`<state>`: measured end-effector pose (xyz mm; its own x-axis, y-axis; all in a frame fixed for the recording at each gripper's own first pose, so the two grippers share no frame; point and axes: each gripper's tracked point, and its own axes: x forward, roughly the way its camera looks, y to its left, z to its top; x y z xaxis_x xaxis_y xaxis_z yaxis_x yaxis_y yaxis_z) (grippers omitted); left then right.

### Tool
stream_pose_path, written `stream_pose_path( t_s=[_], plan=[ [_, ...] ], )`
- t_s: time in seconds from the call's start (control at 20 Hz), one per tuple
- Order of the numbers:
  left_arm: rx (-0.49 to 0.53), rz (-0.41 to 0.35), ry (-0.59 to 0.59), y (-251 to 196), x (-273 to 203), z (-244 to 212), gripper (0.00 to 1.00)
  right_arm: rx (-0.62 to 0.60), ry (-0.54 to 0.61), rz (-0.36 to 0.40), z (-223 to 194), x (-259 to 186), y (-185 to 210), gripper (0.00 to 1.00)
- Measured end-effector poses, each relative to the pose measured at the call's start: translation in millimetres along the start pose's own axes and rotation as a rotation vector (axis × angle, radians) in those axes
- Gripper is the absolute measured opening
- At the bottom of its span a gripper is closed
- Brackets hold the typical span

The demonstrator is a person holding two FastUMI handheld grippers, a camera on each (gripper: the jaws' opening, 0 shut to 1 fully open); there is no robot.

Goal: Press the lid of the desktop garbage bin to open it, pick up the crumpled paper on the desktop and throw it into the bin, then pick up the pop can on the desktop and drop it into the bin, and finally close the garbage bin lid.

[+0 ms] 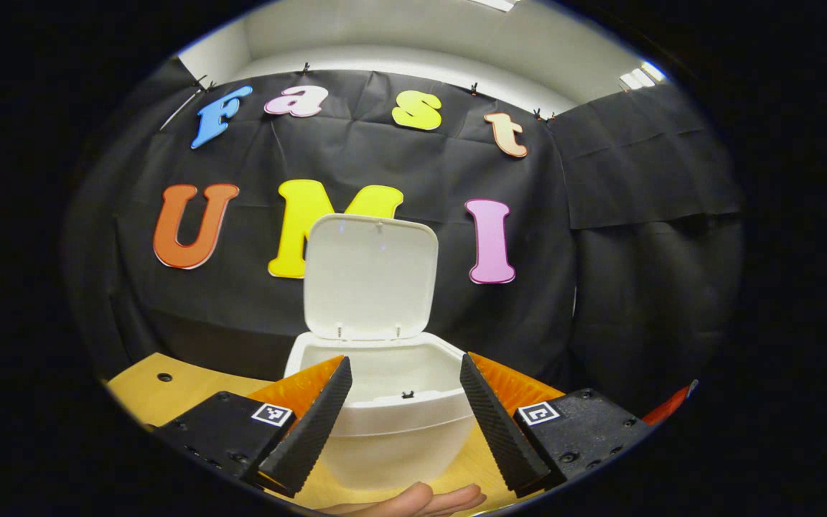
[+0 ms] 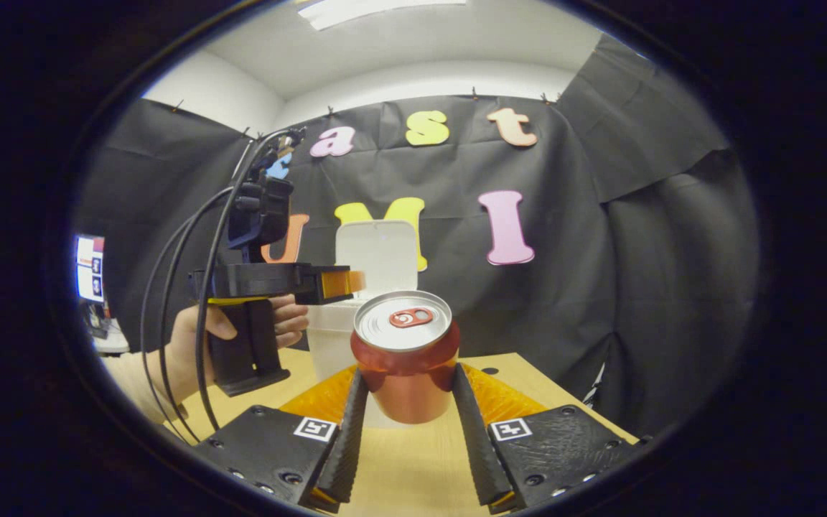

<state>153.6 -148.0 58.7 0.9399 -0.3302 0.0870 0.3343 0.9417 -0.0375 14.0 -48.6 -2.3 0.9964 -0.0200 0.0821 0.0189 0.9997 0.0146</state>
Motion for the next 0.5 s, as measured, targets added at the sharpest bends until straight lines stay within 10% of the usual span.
stream_pose_path(
  t_s=[0.5],
  plan=[
    [0.011, 0.145, 0.0, 81.5, -107.3, -34.5, 0.98, -0.064, 0.033, -0.019, -0.3, -14.0, 22.4, 0.64]
  ],
)
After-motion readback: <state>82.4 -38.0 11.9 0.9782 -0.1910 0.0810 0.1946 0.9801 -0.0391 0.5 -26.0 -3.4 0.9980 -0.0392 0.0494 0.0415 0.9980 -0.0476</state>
